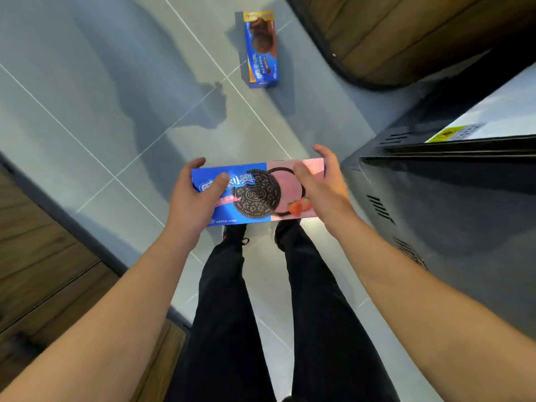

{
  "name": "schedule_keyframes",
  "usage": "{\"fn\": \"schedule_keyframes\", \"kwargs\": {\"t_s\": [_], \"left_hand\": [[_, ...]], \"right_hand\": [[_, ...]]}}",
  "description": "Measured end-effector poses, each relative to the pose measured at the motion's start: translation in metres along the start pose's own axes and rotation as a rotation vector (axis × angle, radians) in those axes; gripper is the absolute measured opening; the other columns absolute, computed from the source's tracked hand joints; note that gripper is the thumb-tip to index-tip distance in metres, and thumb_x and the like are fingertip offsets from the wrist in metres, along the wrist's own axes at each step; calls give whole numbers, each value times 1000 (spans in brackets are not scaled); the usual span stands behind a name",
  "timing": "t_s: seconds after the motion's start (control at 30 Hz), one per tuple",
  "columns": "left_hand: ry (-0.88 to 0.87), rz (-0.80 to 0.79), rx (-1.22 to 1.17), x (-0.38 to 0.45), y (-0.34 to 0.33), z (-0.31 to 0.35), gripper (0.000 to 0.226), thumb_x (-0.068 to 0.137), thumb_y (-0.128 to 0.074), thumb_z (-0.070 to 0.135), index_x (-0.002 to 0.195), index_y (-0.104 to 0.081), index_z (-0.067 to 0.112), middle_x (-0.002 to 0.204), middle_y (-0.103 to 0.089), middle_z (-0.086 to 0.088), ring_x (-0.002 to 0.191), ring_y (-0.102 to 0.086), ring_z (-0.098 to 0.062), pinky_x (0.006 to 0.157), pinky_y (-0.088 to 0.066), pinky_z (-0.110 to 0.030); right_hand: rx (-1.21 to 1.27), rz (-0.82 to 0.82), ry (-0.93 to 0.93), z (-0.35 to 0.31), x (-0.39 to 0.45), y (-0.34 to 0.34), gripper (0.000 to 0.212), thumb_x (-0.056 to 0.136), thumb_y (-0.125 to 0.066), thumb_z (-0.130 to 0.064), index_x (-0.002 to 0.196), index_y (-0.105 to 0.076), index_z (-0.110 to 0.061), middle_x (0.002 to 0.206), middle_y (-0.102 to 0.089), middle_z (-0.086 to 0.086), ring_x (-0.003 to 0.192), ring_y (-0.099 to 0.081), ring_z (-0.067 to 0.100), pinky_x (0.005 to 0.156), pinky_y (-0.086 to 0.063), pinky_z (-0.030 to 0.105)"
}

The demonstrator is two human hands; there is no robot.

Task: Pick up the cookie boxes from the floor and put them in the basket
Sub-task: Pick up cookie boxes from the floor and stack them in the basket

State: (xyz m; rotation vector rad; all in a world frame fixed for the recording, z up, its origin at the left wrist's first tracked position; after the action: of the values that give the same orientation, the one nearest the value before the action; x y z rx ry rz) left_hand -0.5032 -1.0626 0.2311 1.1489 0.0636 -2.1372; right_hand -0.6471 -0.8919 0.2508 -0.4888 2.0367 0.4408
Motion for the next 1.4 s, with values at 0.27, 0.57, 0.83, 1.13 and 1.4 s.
{"fn": "schedule_keyframes", "kwargs": {"t_s": [0.27, 0.57, 0.83, 1.13, 1.4], "left_hand": [[-245, -250, 67, -107, 27, 100, 41, 80, -74, 29, 117, -56, 32, 121, -60, -2, 97, -67, -16, 77, -57, -28], [-568, -597, 526, -215, 6, 128, 45, 77, -73, 38, 119, -57, 31, 108, -65, 13, 92, -63, -1, 84, -51, -26], [-702, -1009, 874, -343, -92, 83, 27, 81, -71, 31, 103, -58, 39, 100, -67, 6, 90, -68, -18, 80, -57, -42], [-852, -1331, 1153, -511, -173, -66, 24, 82, -73, 29, 98, -58, 39, 100, -68, 2, 83, -71, -21, 72, -59, -48], [-927, -1552, 1269, -652, -229, -204, 33, 83, -71, 26, 114, -57, 25, 104, -66, 1, 82, -65, -9, 65, -53, -26]], "right_hand": [[117, 174, 260, -23, -163, 34, 36, 88, -71, -21, 116, -49, -29, 87, -58, 6, 52, -59, 32, 51, -56, 59], [544, 492, 325, 65, -319, 60, 36, 89, -68, -17, 116, -54, -36, 85, -62, 10, 46, -59, 28, 44, -53, 38], [960, 871, 270, 216, -418, 84, 36, 84, -69, -19, 111, -61, -40, 92, -65, 4, 65, -63, 25, 55, -55, 36], [1347, 1197, 225, 410, -523, 93, 31, 75, -72, -25, 101, -62, -38, 95, -63, 4, 53, -61, 29, 56, -54, 35], [1566, 1492, 154, 553, -592, 119, 31, 77, -76, -23, 104, -65, -34, 106, -65, 4, 70, -65, 7, 54, -56, 29]]}}
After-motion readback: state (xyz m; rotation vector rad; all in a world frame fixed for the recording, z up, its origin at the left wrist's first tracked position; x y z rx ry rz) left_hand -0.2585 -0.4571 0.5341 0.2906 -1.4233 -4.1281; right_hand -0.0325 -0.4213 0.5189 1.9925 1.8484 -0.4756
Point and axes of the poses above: each hand's wrist, its own x-axis towards the middle knuckle, its own y-axis out of the back of the hand, z = x × y, the point moved 1 cm from there along x, towards the middle knuckle
